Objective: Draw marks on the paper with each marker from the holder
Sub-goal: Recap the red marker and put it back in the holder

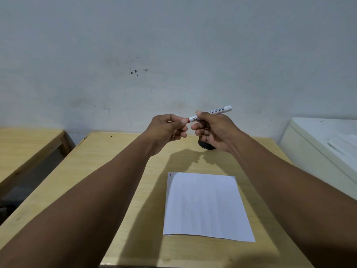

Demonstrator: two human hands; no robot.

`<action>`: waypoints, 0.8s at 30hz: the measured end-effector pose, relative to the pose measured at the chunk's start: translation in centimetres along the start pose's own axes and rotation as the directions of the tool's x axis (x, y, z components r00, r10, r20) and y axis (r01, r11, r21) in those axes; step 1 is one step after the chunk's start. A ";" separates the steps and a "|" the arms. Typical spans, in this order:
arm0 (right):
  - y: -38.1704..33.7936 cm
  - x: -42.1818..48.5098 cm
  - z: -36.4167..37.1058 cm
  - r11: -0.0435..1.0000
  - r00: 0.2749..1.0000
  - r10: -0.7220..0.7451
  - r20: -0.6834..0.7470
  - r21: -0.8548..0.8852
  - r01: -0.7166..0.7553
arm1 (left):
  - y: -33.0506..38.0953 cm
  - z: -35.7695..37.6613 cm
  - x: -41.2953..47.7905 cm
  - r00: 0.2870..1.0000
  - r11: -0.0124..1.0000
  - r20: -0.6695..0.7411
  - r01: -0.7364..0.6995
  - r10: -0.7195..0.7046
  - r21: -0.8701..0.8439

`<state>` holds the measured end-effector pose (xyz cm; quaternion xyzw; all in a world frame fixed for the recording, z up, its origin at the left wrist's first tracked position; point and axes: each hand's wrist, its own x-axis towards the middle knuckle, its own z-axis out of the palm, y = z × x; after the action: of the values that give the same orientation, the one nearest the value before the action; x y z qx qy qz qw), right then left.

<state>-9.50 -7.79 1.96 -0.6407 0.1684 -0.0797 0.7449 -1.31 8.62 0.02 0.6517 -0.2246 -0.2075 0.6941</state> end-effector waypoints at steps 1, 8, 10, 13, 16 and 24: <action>-0.4 0.3 -0.6 0.995 1.000 0.029 -0.004 -0.094 -0.029 | 0.2 0.2 0.4 0.999 0.998 -0.039 -0.031 0.034 0.058; -3.9 1.8 -5.4 0.840 0.981 -0.044 -0.187 -0.539 -0.065 | 1.9 1.6 4.5 0.956 0.842 -0.130 -0.162 0.263 0.514; -4.5 2.4 -6.2 0.798 0.981 -0.067 -0.181 -0.600 -0.056 | 2.1 2.3 5.4 0.953 0.804 -0.093 -0.188 0.288 0.564; -4.6 3.2 -6.9 0.744 0.983 -0.101 -0.155 -0.668 -0.029 | 2.2 3.5 7.1 0.951 0.751 -0.055 -0.205 0.305 0.627; -4.3 4.2 -7.3 0.705 0.984 -0.126 -0.129 -0.709 -0.003 | 1.9 4.3 9.0 0.958 0.658 0.024 -0.214 0.285 0.722; -3.0 6.5 -8.5 0.699 0.979 -0.152 -0.138 -0.715 0.008 | 1.0 4.5 11.2 0.971 0.529 0.034 -0.157 0.235 0.834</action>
<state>-6.16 -18.40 2.94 -0.8746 0.2268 -0.1005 0.4167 5.17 -1.49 1.71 0.8801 -0.3388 0.0295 0.3312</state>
